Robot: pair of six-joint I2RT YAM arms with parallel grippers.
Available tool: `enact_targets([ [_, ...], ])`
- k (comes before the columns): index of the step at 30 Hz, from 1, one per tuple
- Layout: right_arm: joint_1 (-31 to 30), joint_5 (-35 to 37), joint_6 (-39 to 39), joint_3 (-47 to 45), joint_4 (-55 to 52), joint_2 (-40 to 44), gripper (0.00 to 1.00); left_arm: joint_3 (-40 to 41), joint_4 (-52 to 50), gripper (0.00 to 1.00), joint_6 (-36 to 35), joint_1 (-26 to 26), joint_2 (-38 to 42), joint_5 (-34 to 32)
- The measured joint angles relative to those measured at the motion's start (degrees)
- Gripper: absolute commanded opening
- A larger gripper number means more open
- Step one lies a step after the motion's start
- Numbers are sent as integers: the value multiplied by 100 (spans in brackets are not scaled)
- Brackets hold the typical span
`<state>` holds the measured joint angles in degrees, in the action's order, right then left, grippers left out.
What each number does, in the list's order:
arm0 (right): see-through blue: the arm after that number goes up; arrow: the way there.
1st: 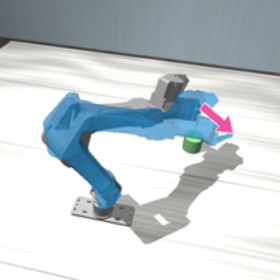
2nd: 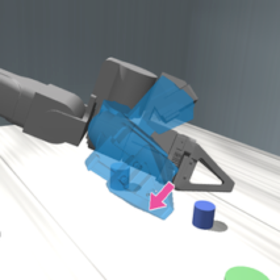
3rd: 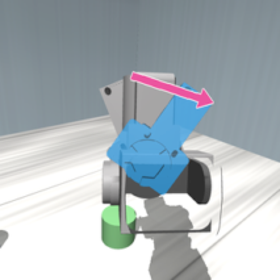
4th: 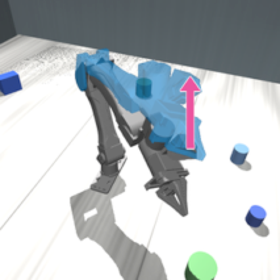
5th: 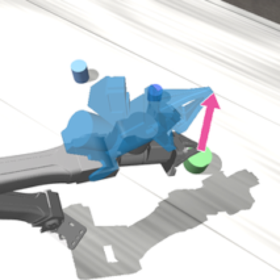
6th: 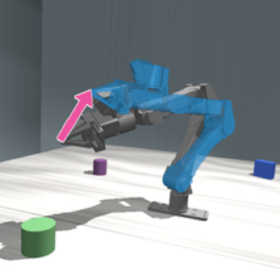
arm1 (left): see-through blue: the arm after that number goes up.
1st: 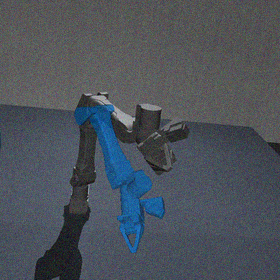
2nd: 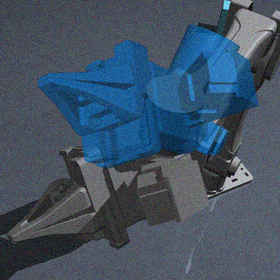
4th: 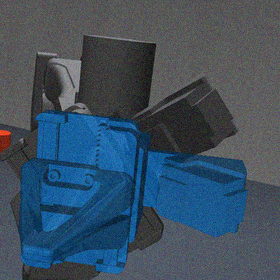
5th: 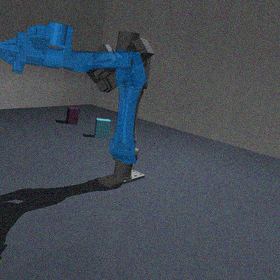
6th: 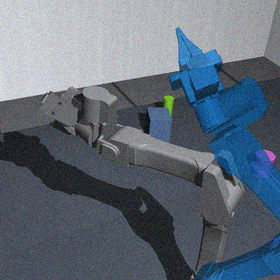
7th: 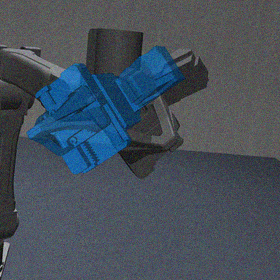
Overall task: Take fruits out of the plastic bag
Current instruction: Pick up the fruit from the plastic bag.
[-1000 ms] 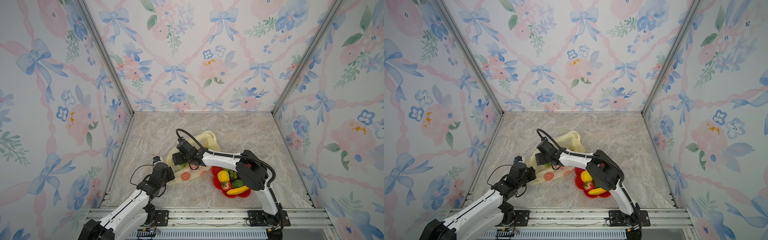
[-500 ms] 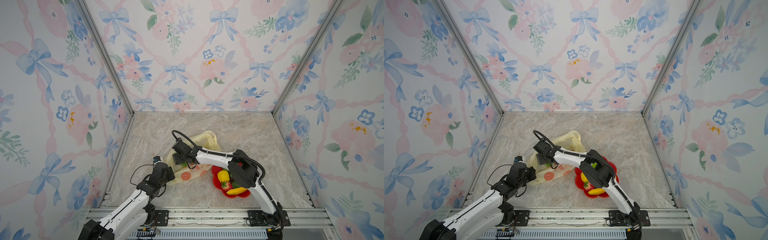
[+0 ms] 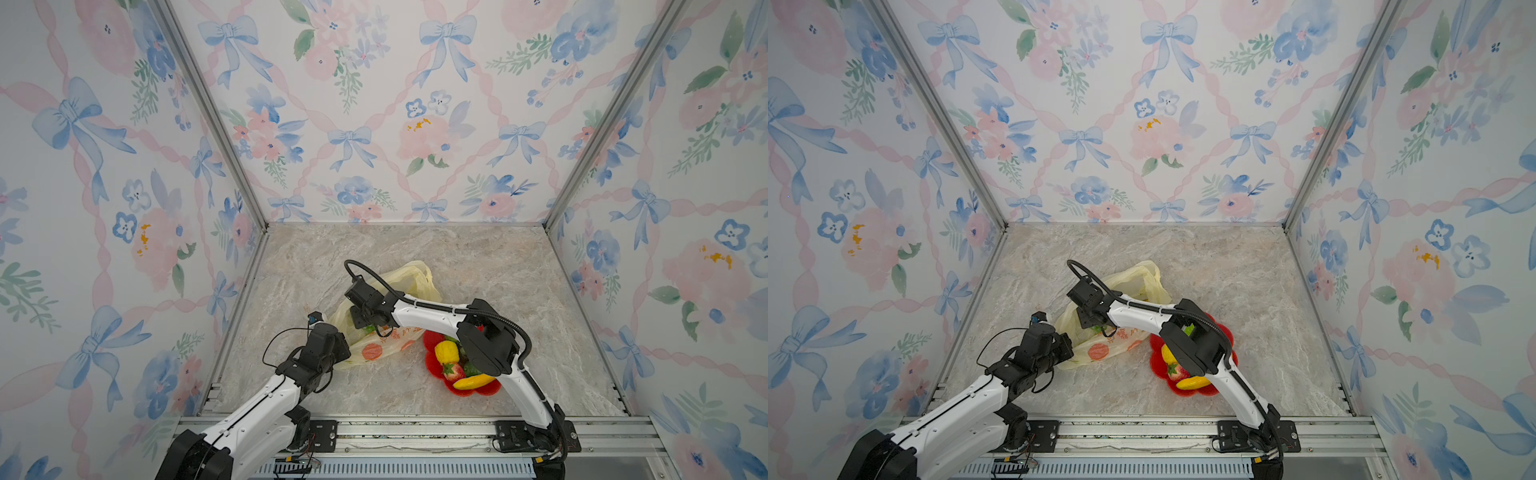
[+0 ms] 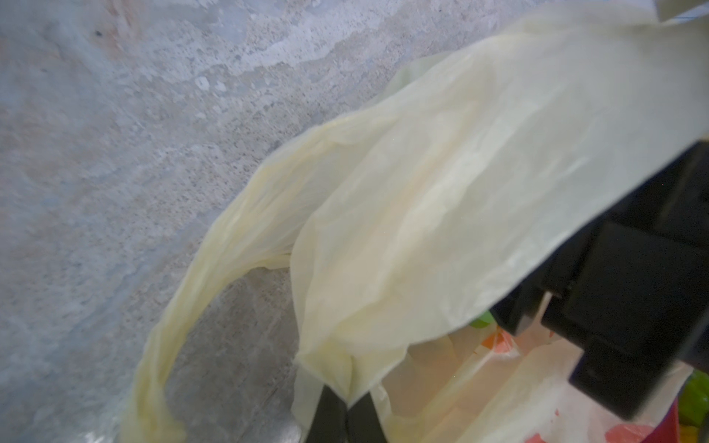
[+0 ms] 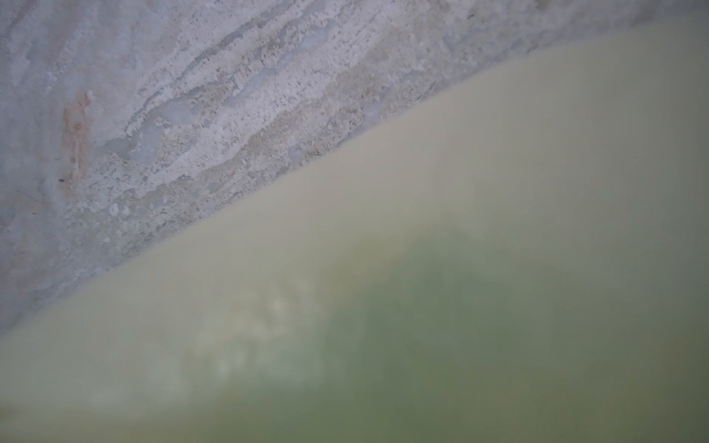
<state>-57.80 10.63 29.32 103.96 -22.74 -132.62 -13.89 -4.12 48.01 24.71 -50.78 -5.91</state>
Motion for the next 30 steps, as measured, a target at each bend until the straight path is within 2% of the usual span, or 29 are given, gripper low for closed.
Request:
enact_targets([
  [10, 7, -188, 0, -140, 7, 256, 46, -70, 2, 0, -92, 0, -181, -4],
  [30, 236, -533, 26, -234, 46, 297, 35, -127, 20, 0, -177, 0, -247, -74],
])
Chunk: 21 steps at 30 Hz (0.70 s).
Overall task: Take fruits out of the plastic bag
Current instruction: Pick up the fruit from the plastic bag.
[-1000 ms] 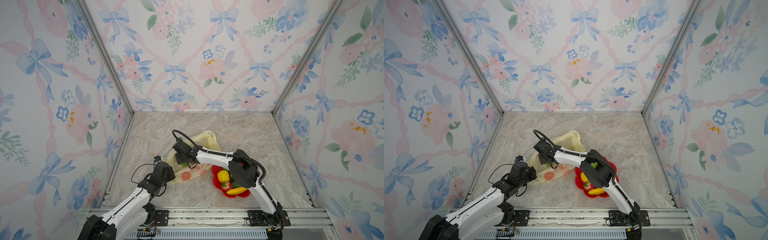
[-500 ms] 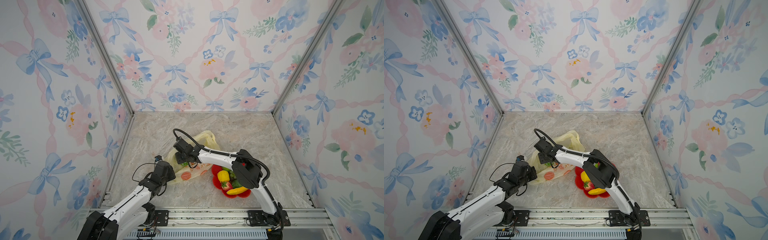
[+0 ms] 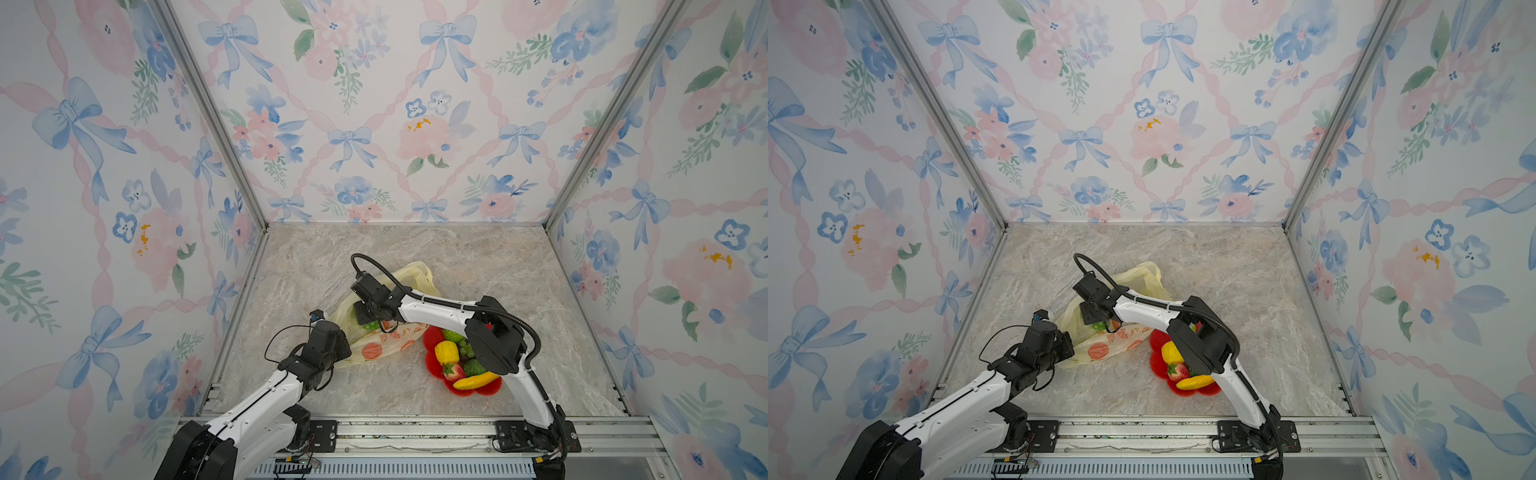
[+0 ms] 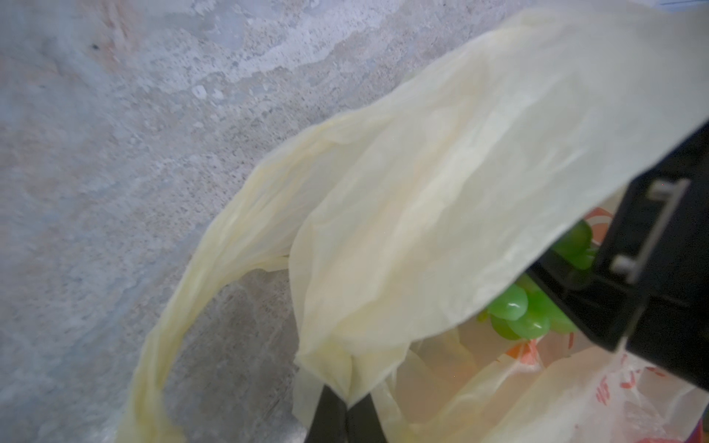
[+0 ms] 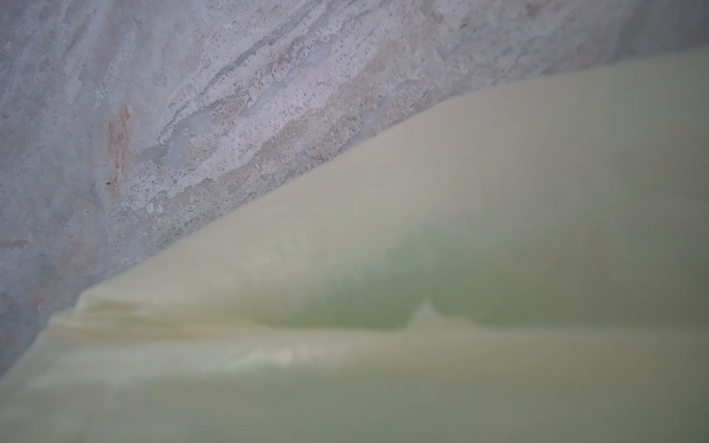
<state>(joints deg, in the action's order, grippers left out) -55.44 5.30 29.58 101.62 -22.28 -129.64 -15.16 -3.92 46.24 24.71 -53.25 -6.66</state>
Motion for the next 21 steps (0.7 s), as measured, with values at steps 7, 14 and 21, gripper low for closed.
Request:
enact_targets([
  [7, 166, -105, 42, -9, -2, 0, 33, -26, -2, 0, -83, 0, 4, -92],
  [14, 177, -155, 37, -9, -48, 107, 31, -190, -33, 0, -105, 0, -155, -297],
  [21, 170, -195, 13, -35, -70, 516, 31, -417, -48, 0, -125, 0, -535, -557],
])
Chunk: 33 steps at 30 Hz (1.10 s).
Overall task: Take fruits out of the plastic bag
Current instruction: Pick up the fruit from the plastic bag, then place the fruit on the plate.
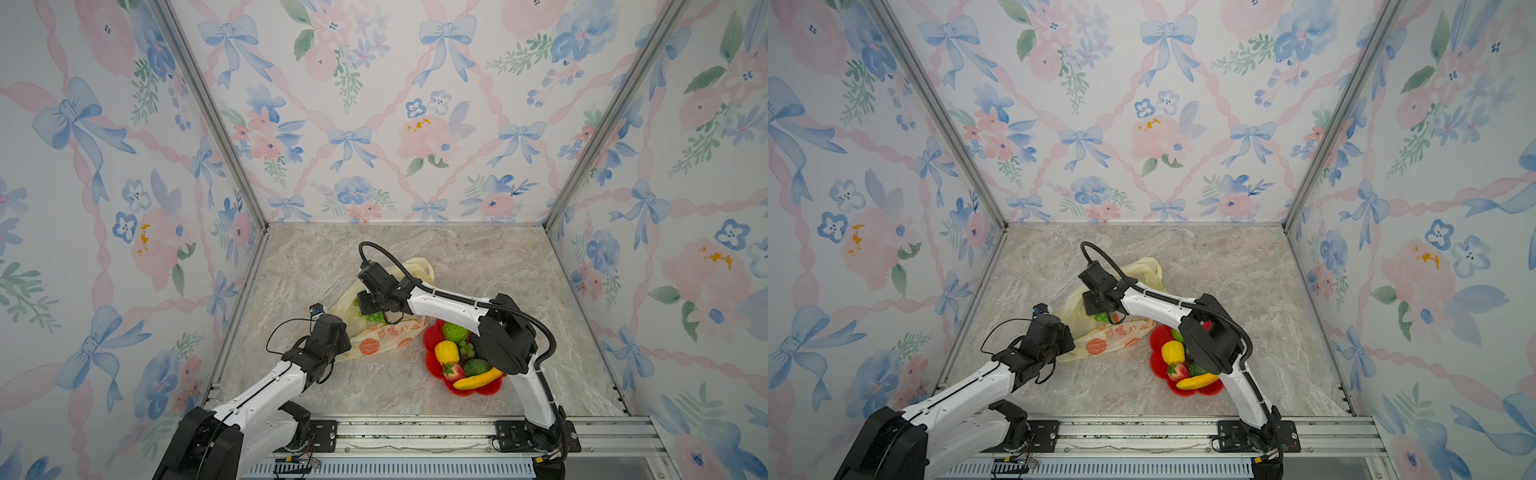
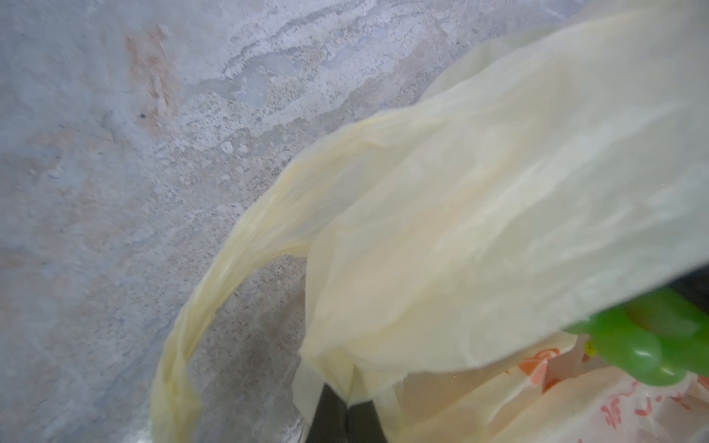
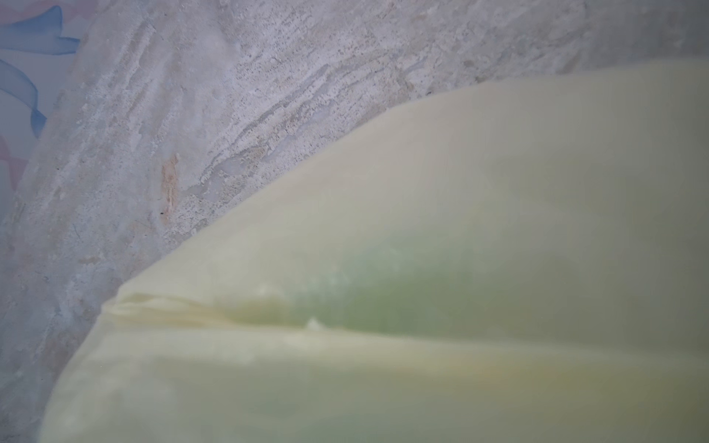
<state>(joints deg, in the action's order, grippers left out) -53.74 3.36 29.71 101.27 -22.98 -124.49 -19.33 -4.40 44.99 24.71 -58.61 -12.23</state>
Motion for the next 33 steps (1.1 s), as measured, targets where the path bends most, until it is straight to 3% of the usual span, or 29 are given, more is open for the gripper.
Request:
enact_targets([
  [10, 0, -17, -72, -505, -31, 540, 33, -247, -271, 0, 28, -98, -59, -586],
  [21, -116, -17, -116, -1106, -94, 903, 32, -385, -321, 0, 66, -317, -188, -772],
  [33, -225, 175, -149, -2164, -629, 3228, 32, -409, -293, 0, -151, -374, -310, -789],
])
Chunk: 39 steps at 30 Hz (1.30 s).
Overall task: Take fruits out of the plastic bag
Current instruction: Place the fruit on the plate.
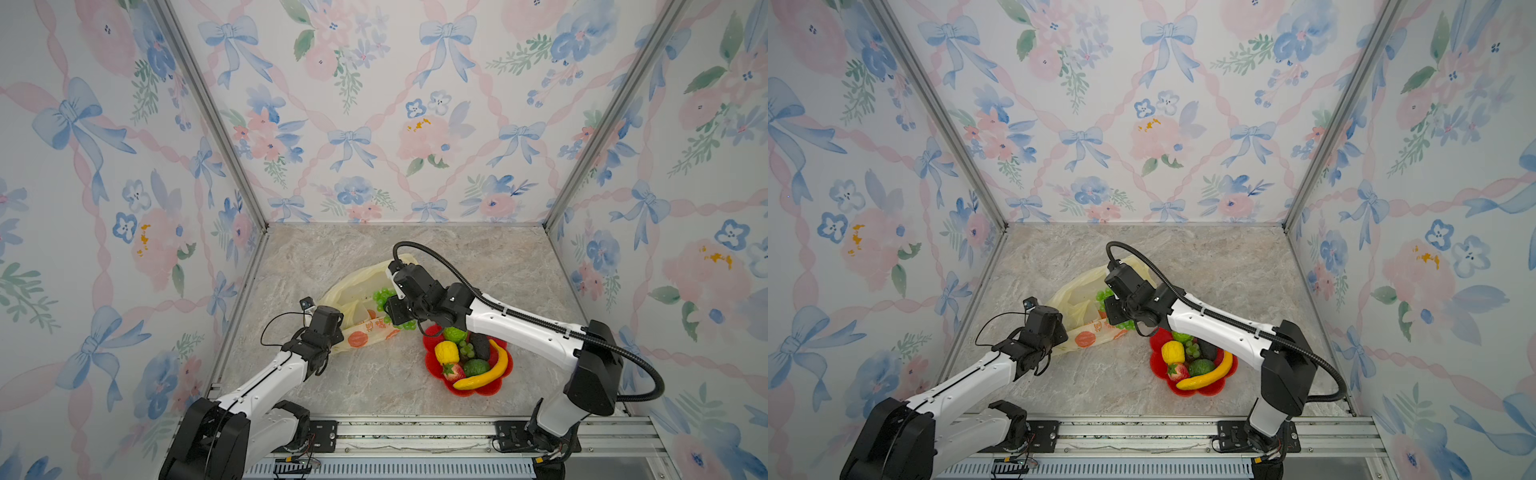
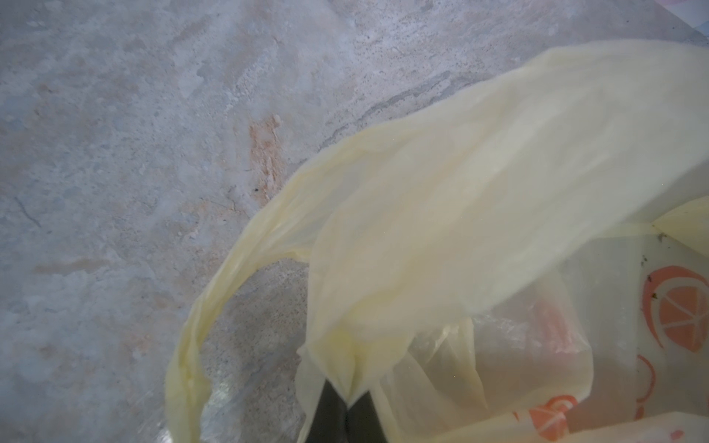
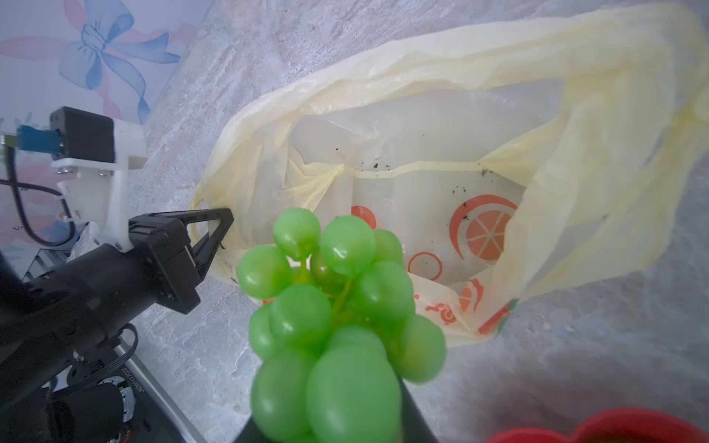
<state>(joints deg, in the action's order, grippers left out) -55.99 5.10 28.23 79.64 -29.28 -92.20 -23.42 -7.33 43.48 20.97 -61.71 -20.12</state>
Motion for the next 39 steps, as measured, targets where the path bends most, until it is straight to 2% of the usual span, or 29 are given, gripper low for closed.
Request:
enact_targets([
  [8, 225, 424, 50, -798, -765, 1268, 31, 2, 63, 0, -284, 0, 44, 48],
  [22, 1705, 538, 286, -2188, -1587, 2964, 32, 92, 212, 0, -494, -2, 243, 66],
  [31, 2282, 247, 273, -2634, -1488, 2922, 31, 98, 223, 0, -498, -2, 243, 109],
  [39, 2533, 90, 181, -2653, -1158, 2597, 31, 116, 264, 0, -498, -2, 280, 131],
])
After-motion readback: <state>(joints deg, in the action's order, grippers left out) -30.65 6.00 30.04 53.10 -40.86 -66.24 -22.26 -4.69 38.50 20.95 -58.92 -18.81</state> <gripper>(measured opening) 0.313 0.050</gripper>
